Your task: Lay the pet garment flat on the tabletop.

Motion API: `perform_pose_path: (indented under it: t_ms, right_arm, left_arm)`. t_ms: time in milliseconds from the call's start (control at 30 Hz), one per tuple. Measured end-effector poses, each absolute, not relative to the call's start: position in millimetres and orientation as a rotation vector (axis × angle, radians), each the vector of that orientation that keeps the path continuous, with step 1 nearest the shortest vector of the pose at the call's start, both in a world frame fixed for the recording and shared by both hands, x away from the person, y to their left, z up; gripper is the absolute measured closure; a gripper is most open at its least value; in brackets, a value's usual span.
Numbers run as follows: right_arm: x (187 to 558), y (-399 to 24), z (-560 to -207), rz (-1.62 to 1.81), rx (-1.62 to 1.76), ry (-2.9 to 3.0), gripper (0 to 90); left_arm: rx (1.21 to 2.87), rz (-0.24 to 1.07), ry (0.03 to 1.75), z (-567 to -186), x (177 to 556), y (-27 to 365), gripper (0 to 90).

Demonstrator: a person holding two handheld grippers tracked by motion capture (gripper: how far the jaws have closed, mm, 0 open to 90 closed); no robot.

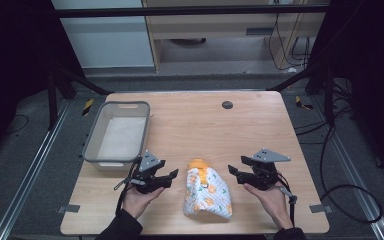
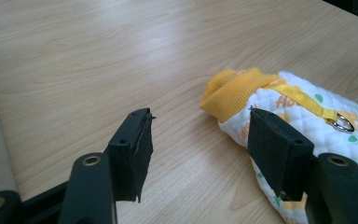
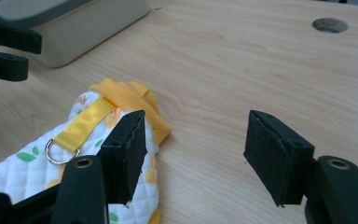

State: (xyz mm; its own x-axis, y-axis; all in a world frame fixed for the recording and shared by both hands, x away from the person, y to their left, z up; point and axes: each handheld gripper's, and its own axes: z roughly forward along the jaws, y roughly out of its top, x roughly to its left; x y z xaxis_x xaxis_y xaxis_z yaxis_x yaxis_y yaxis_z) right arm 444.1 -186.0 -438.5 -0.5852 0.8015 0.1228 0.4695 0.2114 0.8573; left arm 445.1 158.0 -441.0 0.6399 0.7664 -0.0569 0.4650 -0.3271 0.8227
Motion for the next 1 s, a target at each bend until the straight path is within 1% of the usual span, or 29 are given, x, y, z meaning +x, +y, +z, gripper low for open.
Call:
perform_pose_path:
  t_ms: [267, 633, 833, 1000]
  right_arm:
    - [447, -175, -451, 1.29, 1.178, 2.215, 40.1]
    - [445, -163, -465, 1.306, 1.15, 2.306, 42.4]
    - [444, -153, -473, 1.303, 1.119, 2.365, 43.8]
    - [446, -149, -479, 1.299, 1.105, 2.408, 48.6]
  left_arm:
    - [2.031, 0.403, 0.95, -454, 446, 144, 39.9]
    - [2.081, 0.362, 0.938, -469, 445, 126, 42.7]
    - [2.117, 0.341, 0.933, -477, 445, 118, 47.4]
    - [2.135, 0.316, 0.938, -482, 446, 115, 53.1]
